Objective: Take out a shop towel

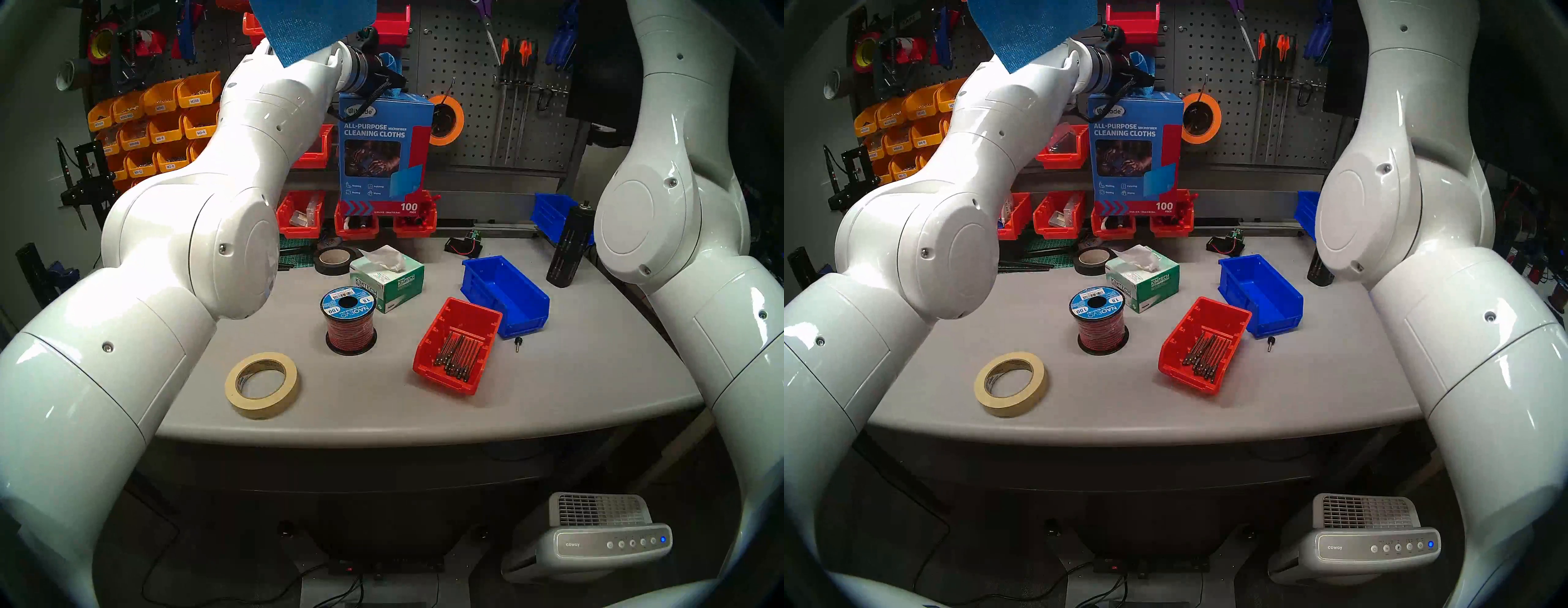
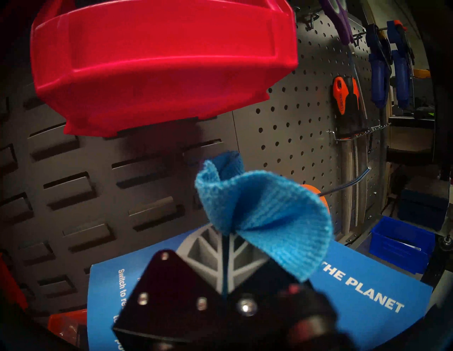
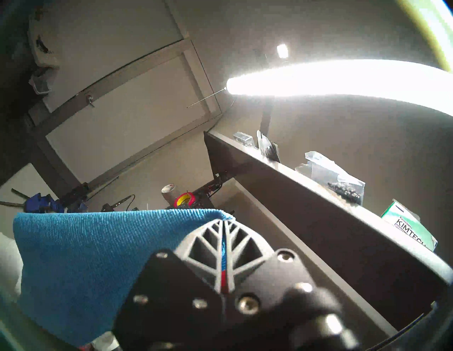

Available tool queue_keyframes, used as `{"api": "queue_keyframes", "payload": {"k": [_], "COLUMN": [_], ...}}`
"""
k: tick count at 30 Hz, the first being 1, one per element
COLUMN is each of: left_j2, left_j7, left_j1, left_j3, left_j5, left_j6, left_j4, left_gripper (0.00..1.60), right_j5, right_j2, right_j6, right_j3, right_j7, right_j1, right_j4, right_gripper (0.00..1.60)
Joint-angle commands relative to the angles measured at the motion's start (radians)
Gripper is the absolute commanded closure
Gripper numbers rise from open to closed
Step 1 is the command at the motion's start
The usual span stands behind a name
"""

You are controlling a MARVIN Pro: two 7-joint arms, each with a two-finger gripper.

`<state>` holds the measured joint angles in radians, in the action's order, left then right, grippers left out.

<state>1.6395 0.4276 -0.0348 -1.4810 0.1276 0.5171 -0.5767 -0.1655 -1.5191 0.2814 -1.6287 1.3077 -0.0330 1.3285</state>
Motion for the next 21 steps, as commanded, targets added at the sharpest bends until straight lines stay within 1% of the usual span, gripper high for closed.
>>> {"api": "queue_keyframes", "payload": {"k": [1, 2, 3, 4, 8, 9, 10, 12, 13, 14, 16, 17, 18, 21], "left_j2": [-0.02, -0.02, -0.025, -0.034, -0.063, -0.063, -0.082, -0.092, -0.103, -0.119, -0.126, -0.135, -0.142, -0.158], "left_j7": [0.046, 0.046, 0.055, 0.074, 0.118, 0.118, 0.144, 0.157, 0.174, 0.196, 0.204, 0.217, 0.229, 0.269], "left_j1": [0.037, 0.037, 0.032, 0.019, -0.009, -0.009, -0.022, -0.027, -0.042, -0.042, -0.042, -0.059, -0.053, -0.066], "left_j3": [0.0, 0.0, 0.001, 0.002, 0.002, 0.002, 0.003, 0.006, 0.006, 0.0, -0.003, -0.004, -0.007, -0.012], "left_j5": [-0.007, -0.007, -0.007, -0.008, -0.008, -0.008, -0.007, -0.003, -0.004, -0.008, -0.009, -0.009, -0.012, -0.018], "left_j6": [-0.032, -0.032, -0.034, -0.034, -0.031, -0.031, -0.027, -0.026, -0.019, -0.017, -0.019, -0.011, -0.016, -0.011], "left_j4": [-0.043, -0.043, -0.05, -0.069, -0.126, -0.126, -0.149, -0.159, -0.187, -0.192, -0.196, -0.231, -0.225, -0.253], "left_gripper": [1.6, 1.6, 1.6, 1.6, 1.6, 1.6, 1.6, 1.6, 1.6, 1.6, 1.6, 1.6, 1.6, 1.6], "right_j5": [-0.012, -0.012, -0.013, -0.018, -0.026, -0.026, -0.029, -0.03, -0.032, -0.034, -0.035, -0.036, -0.037, -0.042], "right_j2": [0.033, 0.033, 0.035, 0.042, 0.052, 0.052, 0.056, 0.057, 0.057, 0.057, 0.057, 0.055, 0.055, 0.053], "right_j6": [0.047, 0.047, 0.051, 0.06, 0.069, 0.069, 0.072, 0.072, 0.074, 0.075, 0.075, 0.076, 0.076, 0.077], "right_j3": [-0.043, -0.043, -0.05, -0.062, -0.087, -0.087, -0.097, -0.102, -0.107, -0.113, -0.117, -0.12, -0.122, -0.129], "right_j7": [-0.019, -0.019, -0.019, -0.02, -0.021, -0.021, -0.021, -0.021, -0.021, -0.02, -0.02, -0.02, -0.02, -0.021], "right_j1": [0.113, 0.113, 0.129, 0.152, 0.189, 0.189, 0.204, 0.21, 0.217, 0.224, 0.227, 0.232, 0.236, 0.247], "right_j4": [0.087, 0.087, 0.1, 0.117, 0.141, 0.141, 0.151, 0.154, 0.161, 0.166, 0.166, 0.17, 0.17, 0.173], "right_gripper": [1.6, 1.6, 1.6, 1.6, 1.6, 1.6, 1.6, 1.6, 1.6, 1.6, 1.6, 1.6, 1.6, 1.6]}}
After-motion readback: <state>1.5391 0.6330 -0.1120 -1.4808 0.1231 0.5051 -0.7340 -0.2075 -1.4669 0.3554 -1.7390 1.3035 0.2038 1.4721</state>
